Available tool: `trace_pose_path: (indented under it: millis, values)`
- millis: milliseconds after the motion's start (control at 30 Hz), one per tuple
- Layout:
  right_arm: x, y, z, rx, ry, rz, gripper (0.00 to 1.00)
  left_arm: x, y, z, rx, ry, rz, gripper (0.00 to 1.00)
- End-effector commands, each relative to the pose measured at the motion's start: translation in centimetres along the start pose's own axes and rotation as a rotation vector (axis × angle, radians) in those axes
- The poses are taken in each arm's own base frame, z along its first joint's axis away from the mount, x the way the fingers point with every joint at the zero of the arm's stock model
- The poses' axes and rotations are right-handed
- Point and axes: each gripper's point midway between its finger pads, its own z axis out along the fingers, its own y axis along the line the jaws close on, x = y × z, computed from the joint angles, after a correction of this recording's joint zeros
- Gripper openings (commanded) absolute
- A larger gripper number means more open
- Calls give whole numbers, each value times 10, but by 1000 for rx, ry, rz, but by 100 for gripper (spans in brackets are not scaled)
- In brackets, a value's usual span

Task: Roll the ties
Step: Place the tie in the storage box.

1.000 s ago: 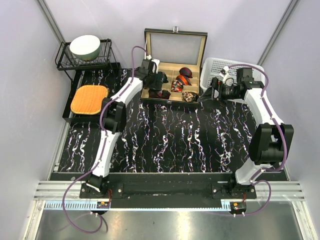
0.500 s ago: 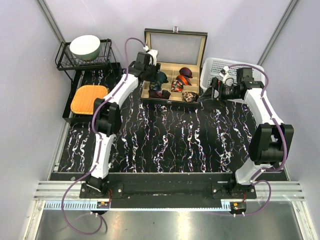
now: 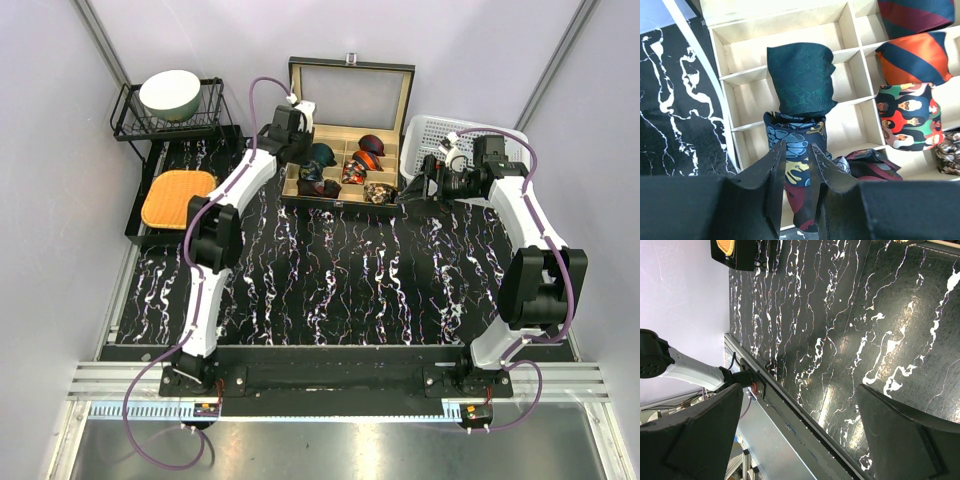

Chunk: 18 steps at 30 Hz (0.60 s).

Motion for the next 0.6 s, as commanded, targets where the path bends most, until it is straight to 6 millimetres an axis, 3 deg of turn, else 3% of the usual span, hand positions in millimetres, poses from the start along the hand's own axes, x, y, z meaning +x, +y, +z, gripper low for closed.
trace_pose_path:
  millis: [0, 133, 367, 467, 567]
  values:
    - [-9, 9, -6, -23, -21, -40, 100, 1, -1, 18, 15, -21, 14, 27]
    - [-11, 6, -5, -12, -22, -41, 100, 22, 0, 37, 15, 33, -2, 27]
    - [-10, 4, -3, -11, -17, -33, 100, 40, 11, 55, -11, 68, -20, 27]
    - [-11, 4, -3, -14, -17, -35, 100, 31, 10, 53, 1, 48, -15, 30]
    - [-11, 5, -3, -24, -14, -40, 100, 15, 5, 40, 23, 19, -2, 41]
